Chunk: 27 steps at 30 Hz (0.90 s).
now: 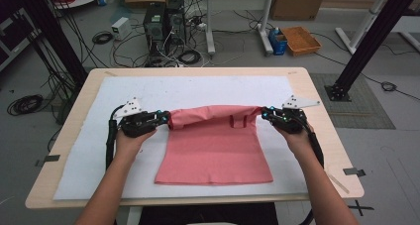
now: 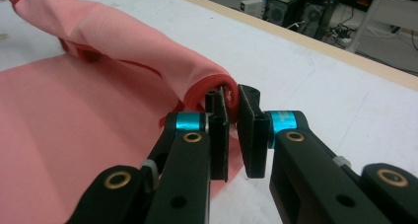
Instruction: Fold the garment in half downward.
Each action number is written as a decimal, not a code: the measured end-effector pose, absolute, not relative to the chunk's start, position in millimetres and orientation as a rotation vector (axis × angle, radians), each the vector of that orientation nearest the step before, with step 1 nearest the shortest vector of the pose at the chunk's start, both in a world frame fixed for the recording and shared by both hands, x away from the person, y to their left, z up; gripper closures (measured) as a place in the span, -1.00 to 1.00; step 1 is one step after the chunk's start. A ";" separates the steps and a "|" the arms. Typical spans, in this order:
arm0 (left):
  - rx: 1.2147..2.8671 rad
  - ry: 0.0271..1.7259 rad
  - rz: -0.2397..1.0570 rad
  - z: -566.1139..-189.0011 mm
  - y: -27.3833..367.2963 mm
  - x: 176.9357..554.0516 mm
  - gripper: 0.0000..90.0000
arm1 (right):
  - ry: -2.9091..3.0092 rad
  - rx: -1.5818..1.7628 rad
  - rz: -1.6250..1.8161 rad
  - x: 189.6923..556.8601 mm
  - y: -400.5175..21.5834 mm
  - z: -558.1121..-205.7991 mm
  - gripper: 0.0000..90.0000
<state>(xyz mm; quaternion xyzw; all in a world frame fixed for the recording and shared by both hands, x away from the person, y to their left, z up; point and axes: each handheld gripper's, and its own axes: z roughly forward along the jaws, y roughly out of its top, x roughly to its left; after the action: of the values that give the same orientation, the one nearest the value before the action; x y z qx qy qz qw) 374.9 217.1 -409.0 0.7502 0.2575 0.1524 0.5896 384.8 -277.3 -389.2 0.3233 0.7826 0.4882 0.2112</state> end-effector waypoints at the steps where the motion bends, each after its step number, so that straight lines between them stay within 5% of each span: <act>1: 1.745 0.597 0.351 -409.8 217.9 371.0 0.85 | 2.176 0.885 1.363 380.3 -277.9 -390.2 0.86; 15: 1.839 0.558 0.292 -437.2 222.8 310.2 0.81 | 2.293 0.772 1.319 304.1 -278.0 -425.3 0.85; 18: 1.851 0.593 0.289 -443.2 222.9 302.3 0.57 | 2.328 0.766 1.296 295.4 -277.9 -433.3 0.69; 20: 1.857 0.647 0.269 -444.1 224.7 299.1 0.15 | 2.333 0.791 1.303 289.3 -280.9 -435.2 0.52; 27: 1.821 0.708 0.249 -442.4 236.1 294.8 -0.03 | 2.278 0.872 1.367 278.6 -295.1 -428.7 0.20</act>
<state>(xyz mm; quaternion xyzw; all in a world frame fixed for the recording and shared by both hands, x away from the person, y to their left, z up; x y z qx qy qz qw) 294.8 236.1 -442.4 0.7703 0.2994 0.1054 0.5530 278.6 -295.1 -428.7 0.3071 0.8027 0.4814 0.1718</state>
